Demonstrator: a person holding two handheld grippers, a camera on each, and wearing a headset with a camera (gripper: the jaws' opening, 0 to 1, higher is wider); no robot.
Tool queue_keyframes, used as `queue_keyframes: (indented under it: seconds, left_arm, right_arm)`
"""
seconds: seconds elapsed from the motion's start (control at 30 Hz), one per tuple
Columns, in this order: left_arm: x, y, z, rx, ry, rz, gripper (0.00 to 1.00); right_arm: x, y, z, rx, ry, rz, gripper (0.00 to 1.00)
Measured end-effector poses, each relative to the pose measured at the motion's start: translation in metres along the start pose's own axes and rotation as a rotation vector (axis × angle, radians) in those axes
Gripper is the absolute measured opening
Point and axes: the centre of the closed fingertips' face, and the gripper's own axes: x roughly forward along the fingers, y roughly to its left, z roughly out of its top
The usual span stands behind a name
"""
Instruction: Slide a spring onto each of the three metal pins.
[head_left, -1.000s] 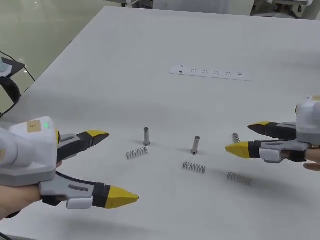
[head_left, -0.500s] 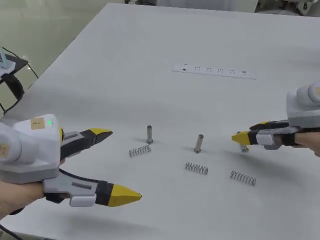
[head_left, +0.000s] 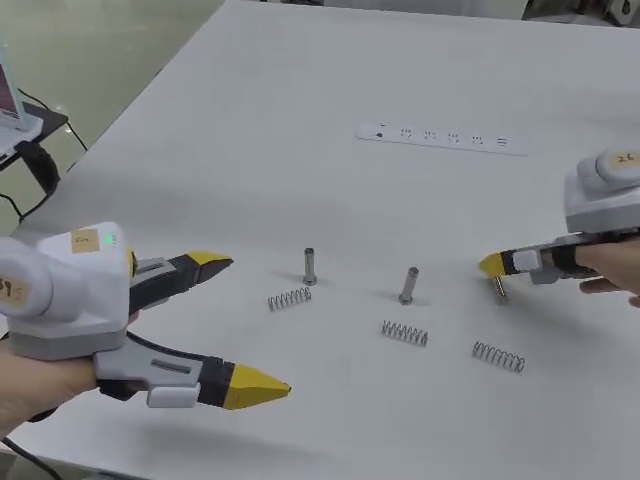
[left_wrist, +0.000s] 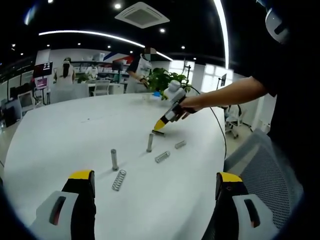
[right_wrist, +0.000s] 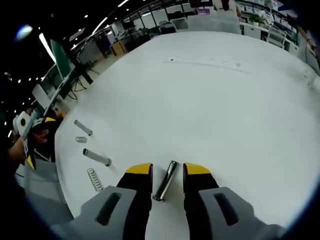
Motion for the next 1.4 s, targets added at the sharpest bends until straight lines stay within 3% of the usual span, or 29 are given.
queue_keyframes:
  seconds: [0.47,0.8,1.1,1.4]
  left_arm:
    - [-0.003,0.002,-0.001,-0.007,0.002,0.010,0.97]
    - [-0.002,0.002,-0.002,-0.006,0.007,0.005,0.97]
    - [-0.001,0.001,-0.002,-0.011,0.004,0.003,0.97]
    - [0.002,-0.002,0.000,0.000,0.005,-0.006,0.97]
  right_arm:
    - [0.012,-0.012,-0.004,0.008,0.054,-0.041,0.08]
    - [0.015,-0.010,-0.005,-0.017,0.070,-0.046,0.05]
    - [-0.007,0.006,-0.003,-0.038,0.015,-0.035,0.05]
    - [-0.021,0.008,0.001,-0.061,-0.041,-0.037,0.05]
